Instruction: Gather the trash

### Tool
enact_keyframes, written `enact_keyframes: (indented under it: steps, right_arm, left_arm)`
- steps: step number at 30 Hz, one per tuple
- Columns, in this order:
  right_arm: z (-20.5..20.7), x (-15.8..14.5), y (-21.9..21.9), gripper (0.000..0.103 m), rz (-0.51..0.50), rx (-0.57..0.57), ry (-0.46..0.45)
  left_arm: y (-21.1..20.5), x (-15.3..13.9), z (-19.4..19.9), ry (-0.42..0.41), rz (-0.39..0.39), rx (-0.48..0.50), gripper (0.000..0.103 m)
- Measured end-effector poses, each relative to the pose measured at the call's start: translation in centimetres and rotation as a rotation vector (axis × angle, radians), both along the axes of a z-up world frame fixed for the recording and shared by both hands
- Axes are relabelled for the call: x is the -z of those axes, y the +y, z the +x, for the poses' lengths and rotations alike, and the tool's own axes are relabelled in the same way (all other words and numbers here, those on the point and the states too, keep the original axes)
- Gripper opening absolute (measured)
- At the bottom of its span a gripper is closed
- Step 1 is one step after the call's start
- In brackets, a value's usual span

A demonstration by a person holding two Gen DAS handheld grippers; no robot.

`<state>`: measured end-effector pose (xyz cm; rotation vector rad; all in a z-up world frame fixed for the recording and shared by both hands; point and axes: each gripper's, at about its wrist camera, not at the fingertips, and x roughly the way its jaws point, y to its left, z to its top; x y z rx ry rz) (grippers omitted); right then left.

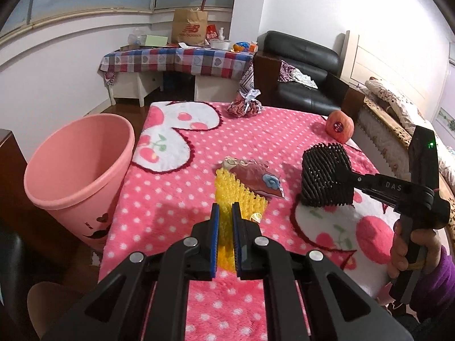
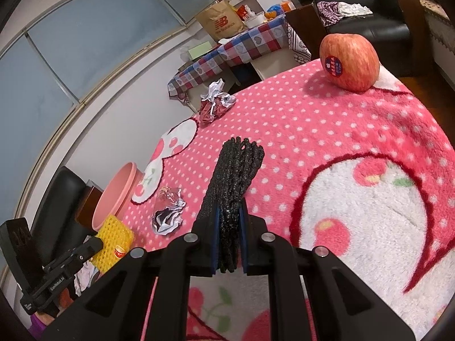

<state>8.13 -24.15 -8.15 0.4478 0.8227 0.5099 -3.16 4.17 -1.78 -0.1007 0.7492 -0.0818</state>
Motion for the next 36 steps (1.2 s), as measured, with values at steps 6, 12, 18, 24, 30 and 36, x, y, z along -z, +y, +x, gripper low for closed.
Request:
enact_keyframes:
  steps: [6, 12, 18, 24, 30, 36]
  right_arm:
    - [-0.1, -0.2, 0.1, 0.012, 0.003, -0.011, -0.016]
    - [0.0, -0.2, 0.5, 0.012, -0.011, -0.027, -0.020]
    - [-0.1, -0.3, 1.0, 0.012, -0.024, -0.054, -0.030]
    - [0.1, -0.1, 1.1, 0.012, -0.004, -0.086, -0.021]
    - [0.3, 0.0, 0.8, 0.012, 0.038, -0.106, -0.012]
    - [0.4, 0.1, 0.7, 0.012, 0.070, -0.127, -0.006]
  left_arm:
    - [0.2, -0.4, -0.4, -0.009, 0.012, -0.025, 0.008]
    - [0.5, -0.3, -0.1, 0.015, 0.003, -0.079, 0.010]
    - [0.2, -0.5, -0.1, 0.027, 0.002, -0.111, 0.029]
    - [-1.3, -1.9, 0.9, 0.009, -0.004, -0.101, 0.043]
    - [-4.3, -1.1, 3.9, 0.077, -0.071, -0.056, 0.056]
    - [-7.3, 1.1, 6.7, 0.143, -0.039, -0.079, 0.056]
